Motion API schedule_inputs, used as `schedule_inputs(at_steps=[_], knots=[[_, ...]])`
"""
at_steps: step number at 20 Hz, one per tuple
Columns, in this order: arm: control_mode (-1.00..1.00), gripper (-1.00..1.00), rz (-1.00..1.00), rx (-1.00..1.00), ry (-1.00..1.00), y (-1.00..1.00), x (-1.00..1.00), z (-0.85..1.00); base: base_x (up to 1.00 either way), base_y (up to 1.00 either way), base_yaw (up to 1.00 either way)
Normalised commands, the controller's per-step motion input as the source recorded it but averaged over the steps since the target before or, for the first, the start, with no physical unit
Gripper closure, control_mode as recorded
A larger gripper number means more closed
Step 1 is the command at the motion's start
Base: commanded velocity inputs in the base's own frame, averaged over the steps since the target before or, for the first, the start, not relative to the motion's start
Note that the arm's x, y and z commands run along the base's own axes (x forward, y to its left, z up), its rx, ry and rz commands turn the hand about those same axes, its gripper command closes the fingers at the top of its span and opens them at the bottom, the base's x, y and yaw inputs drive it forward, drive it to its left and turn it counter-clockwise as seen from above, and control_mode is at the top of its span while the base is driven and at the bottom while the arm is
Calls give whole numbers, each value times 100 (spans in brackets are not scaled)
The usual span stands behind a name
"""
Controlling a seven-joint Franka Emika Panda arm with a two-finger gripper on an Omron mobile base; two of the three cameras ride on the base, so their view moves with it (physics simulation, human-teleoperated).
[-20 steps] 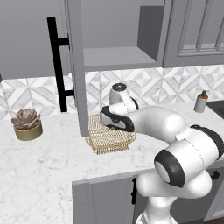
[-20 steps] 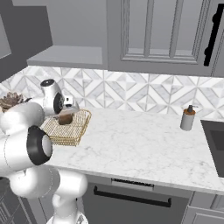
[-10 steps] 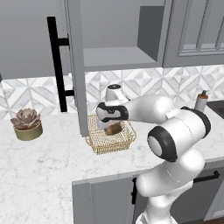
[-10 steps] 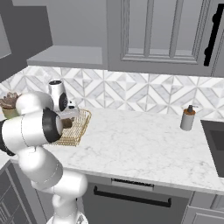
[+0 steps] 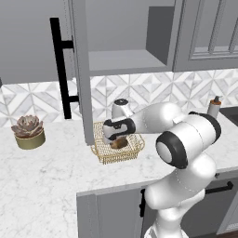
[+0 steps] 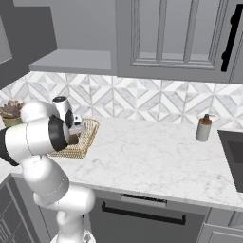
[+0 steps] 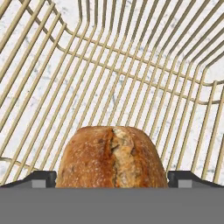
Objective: Open the cabinet, pick up the bread from the cabinet and place it in the basket. Then move the basket to the dining counter.
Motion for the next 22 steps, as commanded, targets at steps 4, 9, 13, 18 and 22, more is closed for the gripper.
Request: schedule_inputs(at_steps=[4,9,13,18,22], knots=[[-100,100,0,4,-2,0,0,-35,0,0,0],[-100,-100,0,2,0,2,0,-16,0,0,0],[-100,-100,0,0,0,0,0,0,0,0,0],[-100,-100,-1,0,1,0,9,12,0,0,0],[-100,-100,-3,0,0,0,24,11,0,0,0]])
